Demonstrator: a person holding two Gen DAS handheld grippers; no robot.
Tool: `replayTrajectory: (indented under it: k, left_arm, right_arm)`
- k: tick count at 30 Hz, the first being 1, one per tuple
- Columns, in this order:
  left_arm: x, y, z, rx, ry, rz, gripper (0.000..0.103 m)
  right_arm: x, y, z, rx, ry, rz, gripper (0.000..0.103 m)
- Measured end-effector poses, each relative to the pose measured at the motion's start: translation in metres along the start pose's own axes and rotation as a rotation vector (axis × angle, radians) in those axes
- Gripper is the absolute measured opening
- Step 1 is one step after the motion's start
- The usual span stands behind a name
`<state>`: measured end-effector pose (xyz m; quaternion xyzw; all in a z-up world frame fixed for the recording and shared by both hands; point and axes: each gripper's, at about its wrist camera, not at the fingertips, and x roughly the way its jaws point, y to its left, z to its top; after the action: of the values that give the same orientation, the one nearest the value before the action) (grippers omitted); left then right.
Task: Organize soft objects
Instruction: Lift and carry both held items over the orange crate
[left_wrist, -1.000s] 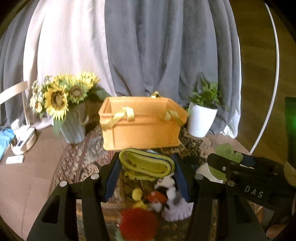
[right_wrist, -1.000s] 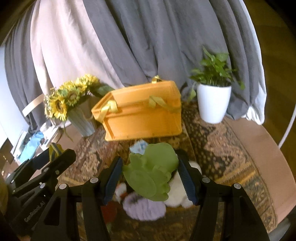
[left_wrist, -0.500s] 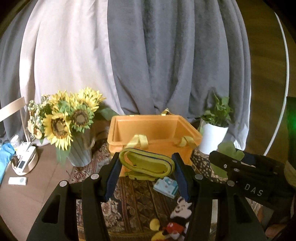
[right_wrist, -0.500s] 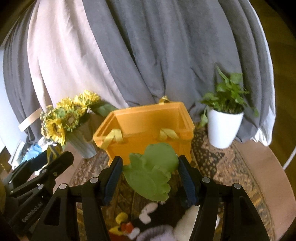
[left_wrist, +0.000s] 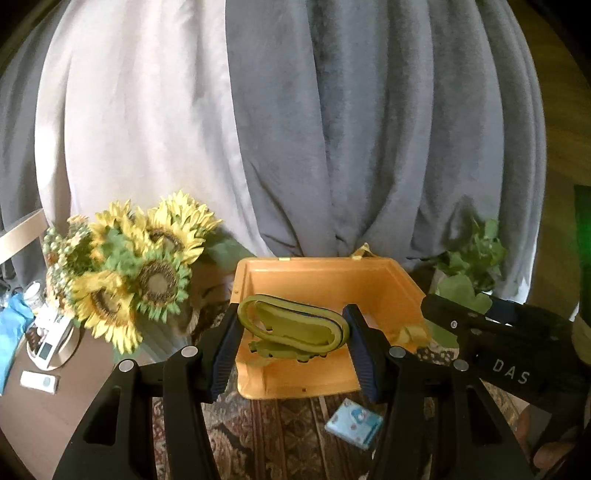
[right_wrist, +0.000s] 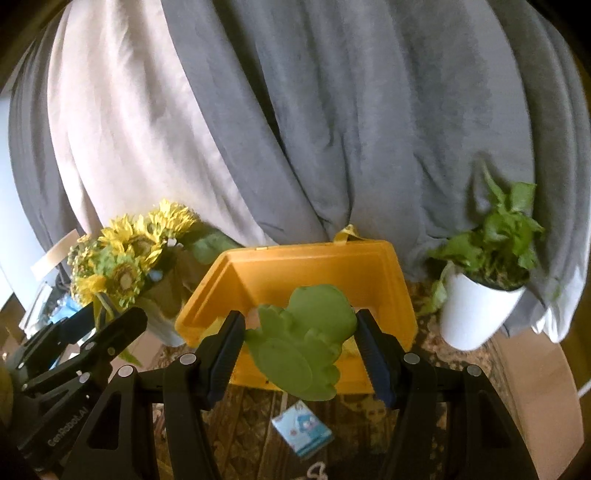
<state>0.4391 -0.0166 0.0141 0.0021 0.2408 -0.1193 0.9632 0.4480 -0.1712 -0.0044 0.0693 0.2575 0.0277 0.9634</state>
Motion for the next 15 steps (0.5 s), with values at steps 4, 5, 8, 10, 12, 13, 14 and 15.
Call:
replayTrajectory:
  k: [4,5,8,10,12,13,14,15]
  left_arm:
    - [0.023,0.002,0.016,0.003,0.004,0.010,0.055]
    - [0.031,0.003,0.021,0.008,0.005,0.011,0.055]
    - [0.050,0.003,0.031,0.022,0.015,0.016,0.055]
    - [0.064,0.004,0.035,0.028,0.027,0.017,0.055]
    - [0.080,0.004,0.039,0.030,0.051,0.012,0.055]
    - [0.087,0.003,0.040,0.030,0.064,0.011,0.055]
    - [0.097,0.003,0.042,0.032,0.082,0.009,0.055]
    - [0.105,0.003,0.043,0.035,0.097,0.007,0.055]
  right_arm:
    - [0.023,-0.005,0.015,0.000,0.019,-0.008,0.062]
    - [0.029,-0.006,0.018,0.000,0.028,-0.009,0.062]
    - [0.049,-0.011,0.029,0.005,0.054,-0.017,0.062]
    - [0.065,-0.015,0.037,0.009,0.083,-0.019,0.062]
    - [0.080,-0.017,0.042,0.009,0.111,-0.026,0.062]
    - [0.088,-0.020,0.044,0.012,0.128,-0.031,0.062]
    - [0.094,-0.022,0.045,0.014,0.139,-0.035,0.062]
    - [0.101,-0.024,0.047,0.011,0.152,-0.038,0.062]
